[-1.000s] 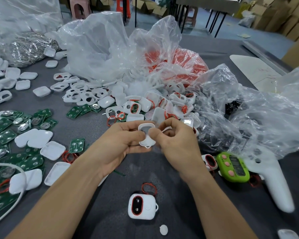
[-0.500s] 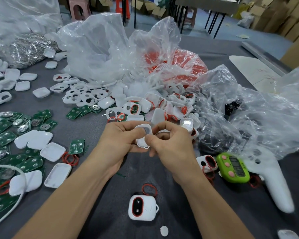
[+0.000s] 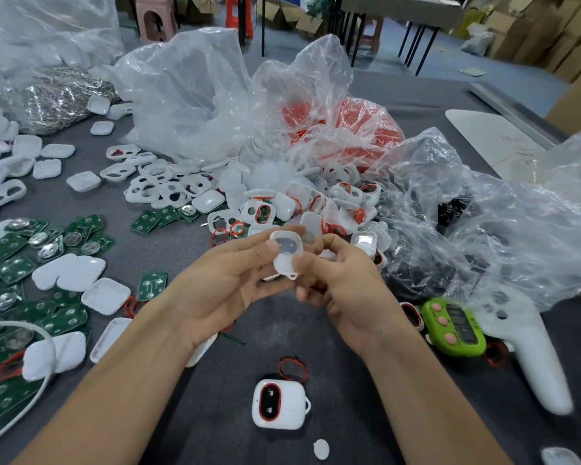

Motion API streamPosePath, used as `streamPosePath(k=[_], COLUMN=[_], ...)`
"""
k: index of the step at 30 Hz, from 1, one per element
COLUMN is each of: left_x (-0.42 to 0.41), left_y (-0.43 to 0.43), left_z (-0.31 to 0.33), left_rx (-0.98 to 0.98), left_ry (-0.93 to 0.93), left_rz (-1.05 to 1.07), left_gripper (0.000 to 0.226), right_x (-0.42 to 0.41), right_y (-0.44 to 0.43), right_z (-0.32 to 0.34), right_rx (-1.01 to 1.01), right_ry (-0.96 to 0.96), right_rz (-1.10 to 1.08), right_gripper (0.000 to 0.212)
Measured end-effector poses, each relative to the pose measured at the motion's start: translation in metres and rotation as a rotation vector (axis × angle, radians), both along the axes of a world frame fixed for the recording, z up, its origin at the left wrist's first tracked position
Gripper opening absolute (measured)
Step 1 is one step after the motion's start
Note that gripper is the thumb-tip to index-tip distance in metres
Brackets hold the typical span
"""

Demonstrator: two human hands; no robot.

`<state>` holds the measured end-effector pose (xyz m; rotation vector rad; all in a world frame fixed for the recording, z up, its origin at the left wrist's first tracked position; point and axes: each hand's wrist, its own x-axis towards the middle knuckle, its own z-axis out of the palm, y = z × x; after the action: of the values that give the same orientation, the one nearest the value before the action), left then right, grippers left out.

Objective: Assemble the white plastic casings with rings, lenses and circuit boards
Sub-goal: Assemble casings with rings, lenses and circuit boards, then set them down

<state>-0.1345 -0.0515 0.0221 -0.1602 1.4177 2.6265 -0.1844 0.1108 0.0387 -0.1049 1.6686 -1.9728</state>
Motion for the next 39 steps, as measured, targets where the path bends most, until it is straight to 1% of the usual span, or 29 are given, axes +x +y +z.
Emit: streamPosePath(k=[2,3,4,6,7,9,12,13,16,19,22,23,24,26,27,28,29,30,32,33,35,36,39], left_x=[-0.001,-0.001,-0.001,-0.001,0.0,0.0,-0.001,-0.001,-0.001,0.001,0.002,0.002,0.003,0.003,0.003,0.004,0.004,0.005,0.006,0.006,0.007,0.007,0.006], left_y=[-0.004,-0.008,-0.013,-0.023,-0.028,-0.034,-0.038,-0.039,-0.044,-0.05,-0.056,-0.056,-0.057,-0.058,-0.059,-0.06,-0.062,-0.064,-0.069,-0.072,-0.075,-0.077,-0.08], left_z=[0.001,0.001,0.002,0.004,0.004,0.004,0.004,0.003,0.003,0.005,0.008,0.009,0.009,0.01,0.01,0.01,0.011,0.011,0.011,0.012,0.012,0.012,0.009], left_rx=[0.085,0.115,0.135,0.17,0.186,0.207,0.209,0.21,0.226,0.265,0.273,0.268,0.265,0.266,0.267,0.268,0.268,0.264,0.243,0.237,0.247,0.254,0.255], left_ry=[-0.037,-0.051,-0.055,-0.053,-0.054,-0.055,-0.054,-0.054,-0.053,-0.053,-0.054,-0.053,-0.049,-0.037,-0.036,-0.039,-0.045,-0.047,-0.046,-0.044,-0.043,-0.047,-0.061], left_rz=[0.05,0.072,0.093,0.141,0.165,0.207,0.229,0.233,0.248,0.275,0.303,0.313,0.32,0.322,0.321,0.323,0.329,0.337,0.351,0.356,0.365,0.37,0.383], left_gripper=[0.044,0.042,0.04,0.034,0.032,0.032,0.039,0.039,0.036,0.033,0.031,0.032,0.033,0.037,0.035,0.031,0.027,0.028,0.035,0.037,0.038,0.036,0.028], right_x=[-0.003,-0.005,-0.009,-0.014,-0.016,-0.015,-0.009,-0.009,-0.012,-0.017,-0.011,-0.007,-0.001,0.011,0.016,0.019,0.021,0.021,0.019,0.017,0.012,0.006,-0.017], right_y=[0.002,0.005,0.01,0.019,0.023,0.025,0.021,0.019,0.021,0.028,0.022,0.017,0.01,-0.004,-0.009,-0.014,-0.018,-0.02,-0.02,-0.021,-0.03,-0.038,-0.07], right_z=[0.002,0.002,0.0,-0.002,-0.001,-0.001,-0.007,-0.008,-0.006,-0.006,-0.005,-0.005,-0.007,-0.015,-0.019,-0.021,-0.022,-0.023,-0.023,-0.023,-0.019,-0.017,-0.012], right_rx=[0.073,0.164,0.304,0.606,0.702,0.826,1.005,1.03,0.991,0.985,0.869,0.818,0.785,0.803,0.821,0.809,0.776,0.724,0.648,0.657,0.731,0.773,0.989], right_ry=[0.109,0.221,0.371,0.669,0.763,0.849,0.882,0.901,0.882,0.82,0.878,0.891,0.887,0.893,0.927,0.952,0.953,0.94,0.913,0.929,1.009,1.043,1.077], right_rz=[-0.06,-0.115,-0.176,-0.281,-0.289,-0.182,0.065,0.087,0.025,-0.048,-0.12,-0.089,-0.012,0.196,0.285,0.335,0.333,0.279,0.085,0.008,-0.028,0.014,0.26], right_gripper=[0.015,0.016,0.021,0.019,0.015,0.008,0.026,0.027,0.017,0.022,0.016,0.015,0.021,0.038,0.038,0.032,0.024,0.018,0.015,0.018,0.031,0.039,0.063])
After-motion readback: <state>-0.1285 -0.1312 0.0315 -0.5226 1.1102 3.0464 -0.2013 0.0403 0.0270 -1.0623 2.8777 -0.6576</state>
